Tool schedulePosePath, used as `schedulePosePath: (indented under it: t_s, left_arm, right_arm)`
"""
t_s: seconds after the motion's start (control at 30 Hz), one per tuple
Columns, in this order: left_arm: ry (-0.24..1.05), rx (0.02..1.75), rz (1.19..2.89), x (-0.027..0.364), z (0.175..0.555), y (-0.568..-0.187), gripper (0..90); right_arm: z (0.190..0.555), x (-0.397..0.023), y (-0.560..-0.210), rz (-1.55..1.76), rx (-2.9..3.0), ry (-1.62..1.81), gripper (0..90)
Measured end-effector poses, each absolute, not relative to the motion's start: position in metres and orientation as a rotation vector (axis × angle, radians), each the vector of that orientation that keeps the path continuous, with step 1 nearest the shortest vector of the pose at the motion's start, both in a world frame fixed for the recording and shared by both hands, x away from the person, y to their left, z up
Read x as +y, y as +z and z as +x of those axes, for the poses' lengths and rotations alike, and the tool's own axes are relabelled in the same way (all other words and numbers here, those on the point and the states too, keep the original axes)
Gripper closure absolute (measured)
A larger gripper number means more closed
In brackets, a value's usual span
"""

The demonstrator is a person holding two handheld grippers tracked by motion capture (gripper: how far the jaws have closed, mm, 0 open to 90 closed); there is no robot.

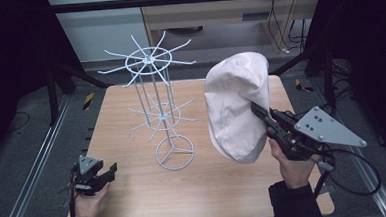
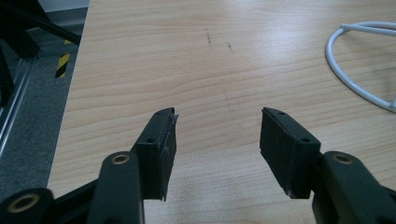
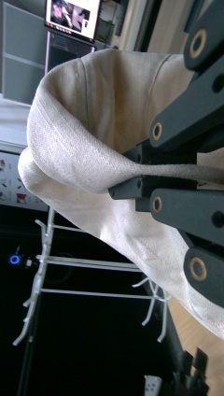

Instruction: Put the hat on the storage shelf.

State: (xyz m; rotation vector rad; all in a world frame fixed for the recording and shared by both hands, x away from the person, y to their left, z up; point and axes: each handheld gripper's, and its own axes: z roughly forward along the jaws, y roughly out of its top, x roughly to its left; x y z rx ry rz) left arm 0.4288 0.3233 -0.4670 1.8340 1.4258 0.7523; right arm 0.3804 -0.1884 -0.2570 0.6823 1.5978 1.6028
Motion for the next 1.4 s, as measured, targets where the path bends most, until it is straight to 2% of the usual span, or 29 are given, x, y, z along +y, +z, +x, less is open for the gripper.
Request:
schedulePosePath:
  t_s: [0.4, 0.77, 1.0, 1.4]
  left_arm:
    - [0.753, 1.426, 1.835, 0.323, 0.429, -0.467, 45.9]
    - [0.752, 1.424, 1.837, 0.324, 0.429, -0.467, 45.9]
    - [0.750, 1.424, 1.831, 0.324, 0.429, -0.467, 45.9]
    - [0.755, 1.427, 1.839, 0.323, 0.430, -0.468, 46.1]
  right_arm:
    - [0.387, -0.187, -0.227, 0.638, 1.542, 1.648, 88.4]
    - [0.399, -0.158, -0.196, 0.547, 1.538, 1.706, 88.4]
    - [0.410, -0.140, -0.204, 0.529, 1.605, 1.711, 88.4]
    - [0.411, -0.127, -0.246, 0.509, 1.722, 1.679, 88.3]
